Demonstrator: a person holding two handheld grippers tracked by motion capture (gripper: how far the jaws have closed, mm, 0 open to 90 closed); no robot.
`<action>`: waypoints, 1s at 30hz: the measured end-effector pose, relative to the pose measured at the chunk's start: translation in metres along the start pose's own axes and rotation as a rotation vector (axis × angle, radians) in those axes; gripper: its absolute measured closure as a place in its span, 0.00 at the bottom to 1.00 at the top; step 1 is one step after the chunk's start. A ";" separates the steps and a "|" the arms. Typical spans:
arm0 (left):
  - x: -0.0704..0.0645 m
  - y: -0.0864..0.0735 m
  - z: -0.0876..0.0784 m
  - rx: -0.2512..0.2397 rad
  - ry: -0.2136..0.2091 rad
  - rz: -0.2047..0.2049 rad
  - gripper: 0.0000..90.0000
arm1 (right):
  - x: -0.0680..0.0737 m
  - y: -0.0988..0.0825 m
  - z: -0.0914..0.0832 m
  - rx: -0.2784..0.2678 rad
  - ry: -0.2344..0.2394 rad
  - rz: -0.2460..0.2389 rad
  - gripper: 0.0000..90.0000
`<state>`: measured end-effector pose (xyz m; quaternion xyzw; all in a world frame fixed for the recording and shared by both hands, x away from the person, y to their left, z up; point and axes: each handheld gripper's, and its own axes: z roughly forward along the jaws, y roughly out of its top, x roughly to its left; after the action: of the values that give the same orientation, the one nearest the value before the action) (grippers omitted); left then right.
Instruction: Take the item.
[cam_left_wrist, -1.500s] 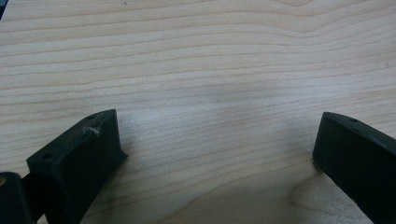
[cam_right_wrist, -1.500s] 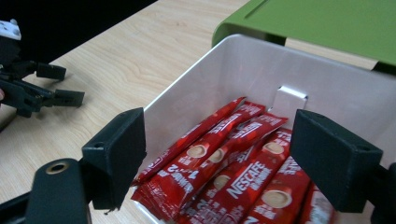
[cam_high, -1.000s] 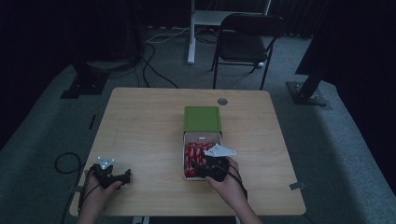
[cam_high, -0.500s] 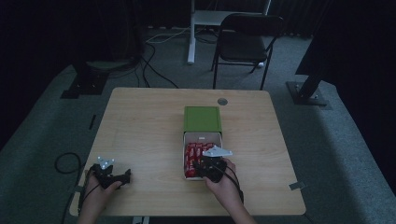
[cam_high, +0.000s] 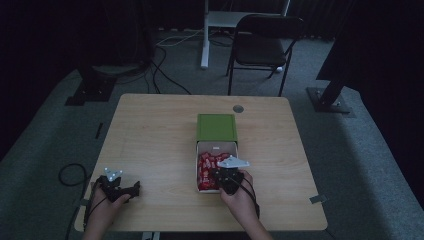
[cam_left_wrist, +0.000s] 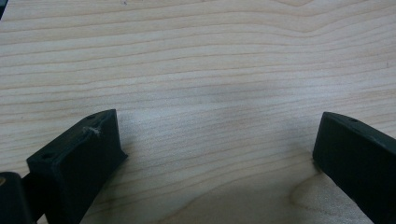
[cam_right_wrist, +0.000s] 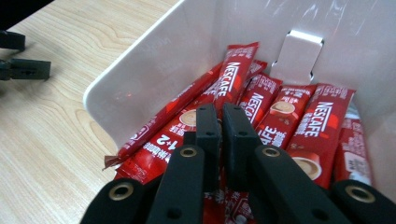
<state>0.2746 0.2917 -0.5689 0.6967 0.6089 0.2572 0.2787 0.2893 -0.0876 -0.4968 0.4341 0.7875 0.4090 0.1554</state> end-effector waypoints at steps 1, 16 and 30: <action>0.000 0.000 0.000 0.000 0.000 0.001 0.02 | -0.001 0.001 -0.001 -0.001 0.004 0.001 0.96; 0.000 0.000 0.000 0.000 0.000 0.001 0.02 | -0.007 0.012 -0.023 -0.053 0.021 0.015 0.97; 0.000 0.000 0.000 0.000 0.000 0.001 0.02 | -0.010 0.018 -0.045 -0.086 0.047 0.026 0.97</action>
<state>0.2746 0.2917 -0.5689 0.6970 0.6086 0.2573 0.2785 0.2785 -0.1135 -0.4564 0.4276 0.7668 0.4545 0.1499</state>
